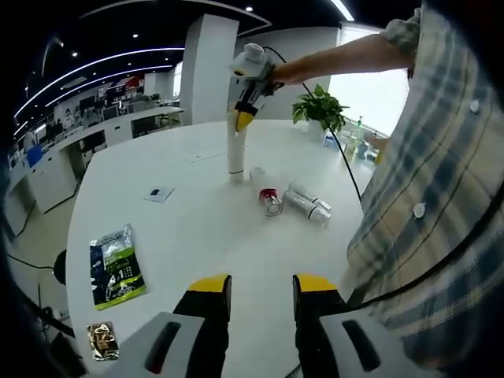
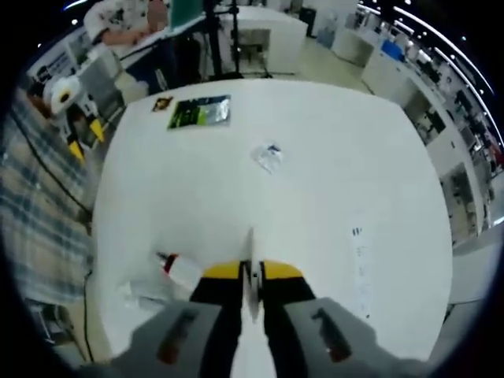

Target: Arrange the skincare products in the storage area until every visible bottle or jar stands upright without overlapping.

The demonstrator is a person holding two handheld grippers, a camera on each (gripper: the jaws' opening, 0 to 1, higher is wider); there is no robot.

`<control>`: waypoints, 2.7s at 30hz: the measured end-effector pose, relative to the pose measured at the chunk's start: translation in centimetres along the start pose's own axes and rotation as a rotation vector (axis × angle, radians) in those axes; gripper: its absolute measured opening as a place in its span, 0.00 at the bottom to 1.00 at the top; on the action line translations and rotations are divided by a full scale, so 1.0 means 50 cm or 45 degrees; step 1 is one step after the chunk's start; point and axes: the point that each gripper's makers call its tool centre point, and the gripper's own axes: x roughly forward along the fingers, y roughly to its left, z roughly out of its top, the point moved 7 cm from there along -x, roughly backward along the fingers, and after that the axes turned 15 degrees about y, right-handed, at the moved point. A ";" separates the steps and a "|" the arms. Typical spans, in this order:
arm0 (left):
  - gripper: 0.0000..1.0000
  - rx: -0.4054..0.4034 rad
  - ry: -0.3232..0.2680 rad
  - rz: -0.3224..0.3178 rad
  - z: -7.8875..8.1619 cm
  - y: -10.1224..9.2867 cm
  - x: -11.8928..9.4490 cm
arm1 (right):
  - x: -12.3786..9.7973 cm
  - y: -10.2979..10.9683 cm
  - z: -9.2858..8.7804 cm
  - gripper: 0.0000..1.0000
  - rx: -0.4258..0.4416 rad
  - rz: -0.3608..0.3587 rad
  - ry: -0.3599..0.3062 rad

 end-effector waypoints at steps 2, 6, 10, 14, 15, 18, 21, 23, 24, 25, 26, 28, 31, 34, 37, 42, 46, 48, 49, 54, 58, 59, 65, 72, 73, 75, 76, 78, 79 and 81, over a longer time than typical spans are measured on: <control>0.32 0.004 0.003 0.000 -0.001 0.000 0.000 | -0.004 -0.003 0.001 0.07 -0.002 -0.009 -0.021; 0.32 -0.001 0.001 0.002 -0.003 0.002 -0.001 | -0.013 -0.004 0.004 0.06 0.016 -0.009 -0.044; 0.31 0.005 0.002 0.001 -0.003 0.000 0.000 | -0.013 -0.003 0.004 0.07 0.019 0.001 -0.040; 0.31 -0.002 -0.006 -0.006 0.000 -0.004 0.000 | -0.011 -0.003 0.003 0.08 0.016 -0.009 -0.029; 0.31 -0.001 -0.007 -0.006 0.001 -0.005 0.000 | -0.011 -0.002 0.003 0.08 0.009 -0.013 -0.027; 0.32 0.006 -0.001 -0.007 0.001 -0.007 -0.001 | -0.012 -0.004 0.003 0.12 0.017 -0.022 -0.029; 0.32 0.008 0.002 -0.009 0.000 -0.006 -0.001 | -0.013 -0.006 0.002 0.17 0.028 -0.034 -0.036; 0.32 0.000 0.004 -0.009 -0.001 -0.004 -0.001 | -0.016 -0.008 0.000 0.21 0.044 -0.049 -0.042; 0.32 -0.002 0.004 -0.009 -0.001 -0.004 -0.001 | -0.017 -0.008 -0.001 0.22 0.051 -0.054 -0.046; 0.32 -0.005 0.002 -0.008 -0.001 -0.003 -0.002 | -0.021 -0.007 -0.003 0.25 0.063 -0.059 -0.060; 0.32 -0.011 0.000 -0.010 0.000 -0.003 -0.001 | -0.027 -0.007 -0.002 0.28 0.081 -0.077 -0.087; 0.32 -0.012 0.000 -0.012 0.001 -0.004 0.001 | -0.036 -0.007 0.001 0.39 0.101 -0.098 -0.148; 0.32 -0.004 0.004 -0.019 0.005 -0.007 0.006 | -0.059 0.000 0.002 0.45 0.147 -0.090 -0.233; 0.32 0.004 0.007 -0.029 0.008 -0.009 0.013 | -0.085 0.009 0.004 0.51 0.184 -0.110 -0.337; 0.32 0.019 0.017 -0.046 0.015 -0.013 0.020 | -0.106 0.020 0.001 0.55 0.221 -0.131 -0.408; 0.34 0.058 0.037 -0.070 0.029 -0.015 0.031 | -0.142 0.059 -0.012 0.61 0.274 -0.152 -0.537; 0.36 0.079 0.050 -0.088 0.041 -0.015 0.037 | -0.170 0.090 -0.025 0.63 0.308 -0.185 -0.624; 0.38 0.095 0.060 -0.099 0.048 -0.015 0.043 | -0.185 0.106 -0.030 0.65 0.317 -0.227 -0.654; 0.39 0.104 0.067 -0.102 0.051 -0.016 0.046 | -0.197 0.115 -0.031 0.65 0.347 -0.243 -0.712; 0.42 0.128 0.077 -0.123 0.073 -0.017 0.061 | -0.222 0.163 -0.047 0.65 0.418 -0.271 -0.810; 0.44 0.139 0.082 -0.145 0.094 -0.022 0.077 | -0.216 0.198 -0.082 0.64 0.513 -0.345 -0.796; 0.44 0.142 0.082 -0.152 0.098 -0.024 0.081 | -0.213 0.204 -0.092 0.64 0.538 -0.362 -0.792; 0.48 0.177 0.122 -0.191 0.128 -0.037 0.115 | -0.195 0.261 -0.154 0.64 0.659 -0.358 -0.799; 0.50 0.147 0.150 -0.223 0.180 -0.044 0.162 | -0.169 0.327 -0.205 0.63 0.780 -0.353 -0.800; 0.50 0.144 0.157 -0.221 0.189 -0.045 0.173 | -0.164 0.343 -0.217 0.63 0.814 -0.348 -0.808; 0.50 0.135 0.176 -0.207 0.205 -0.046 0.193 | -0.159 0.364 -0.232 0.63 0.851 -0.349 -0.814; 0.50 0.129 0.179 -0.204 0.211 -0.046 0.202 | -0.157 0.372 -0.239 0.63 0.867 -0.352 -0.810; 0.50 0.105 0.192 -0.197 0.225 -0.047 0.222 | -0.152 0.390 -0.256 0.62 0.911 -0.353 -0.811; 0.50 0.100 0.194 -0.195 0.231 -0.049 0.229 | -0.150 0.398 -0.261 0.62 0.931 -0.350 -0.820; 0.50 0.086 0.203 -0.190 0.248 -0.056 0.251 | -0.143 0.422 -0.276 0.62 0.969 -0.342 -0.824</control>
